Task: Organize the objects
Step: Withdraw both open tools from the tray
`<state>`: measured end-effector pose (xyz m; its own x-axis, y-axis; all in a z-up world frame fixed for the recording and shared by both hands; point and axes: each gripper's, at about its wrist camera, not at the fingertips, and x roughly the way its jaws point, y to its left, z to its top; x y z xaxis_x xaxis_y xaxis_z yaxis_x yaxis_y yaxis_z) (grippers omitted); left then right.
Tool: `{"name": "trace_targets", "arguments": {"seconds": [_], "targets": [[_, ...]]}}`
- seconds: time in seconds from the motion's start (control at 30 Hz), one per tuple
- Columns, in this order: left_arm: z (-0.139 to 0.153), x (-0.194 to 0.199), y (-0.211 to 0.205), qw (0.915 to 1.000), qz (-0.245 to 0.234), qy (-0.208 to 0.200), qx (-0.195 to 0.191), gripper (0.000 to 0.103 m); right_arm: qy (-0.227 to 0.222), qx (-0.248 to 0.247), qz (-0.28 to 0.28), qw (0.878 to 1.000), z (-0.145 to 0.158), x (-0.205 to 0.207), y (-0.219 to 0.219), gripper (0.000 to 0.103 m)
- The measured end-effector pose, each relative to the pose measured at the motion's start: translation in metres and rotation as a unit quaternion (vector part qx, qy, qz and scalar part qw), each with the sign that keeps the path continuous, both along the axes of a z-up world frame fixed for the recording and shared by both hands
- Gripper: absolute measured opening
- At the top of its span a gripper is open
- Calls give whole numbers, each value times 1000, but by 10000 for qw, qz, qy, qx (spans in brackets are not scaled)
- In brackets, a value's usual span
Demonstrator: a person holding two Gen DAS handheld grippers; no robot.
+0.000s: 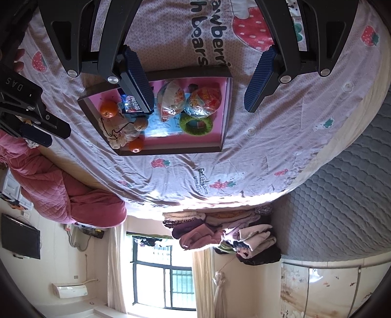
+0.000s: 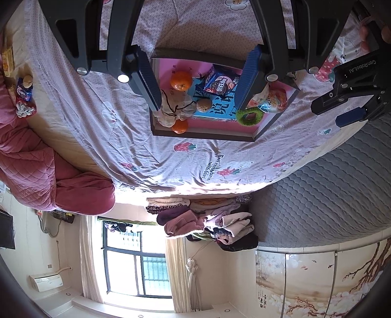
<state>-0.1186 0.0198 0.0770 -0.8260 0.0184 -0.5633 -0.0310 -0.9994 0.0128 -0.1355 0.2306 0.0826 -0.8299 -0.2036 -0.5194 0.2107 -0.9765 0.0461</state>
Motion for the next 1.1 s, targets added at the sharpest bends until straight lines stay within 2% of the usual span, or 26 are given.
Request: {"name": "trace_targets", "arguments": {"seconds": [1.1], "targets": [[-40,-5,-1,9975,49,-708,38,77,-664,17,164,9977,-42,-9,-12,62]]}}
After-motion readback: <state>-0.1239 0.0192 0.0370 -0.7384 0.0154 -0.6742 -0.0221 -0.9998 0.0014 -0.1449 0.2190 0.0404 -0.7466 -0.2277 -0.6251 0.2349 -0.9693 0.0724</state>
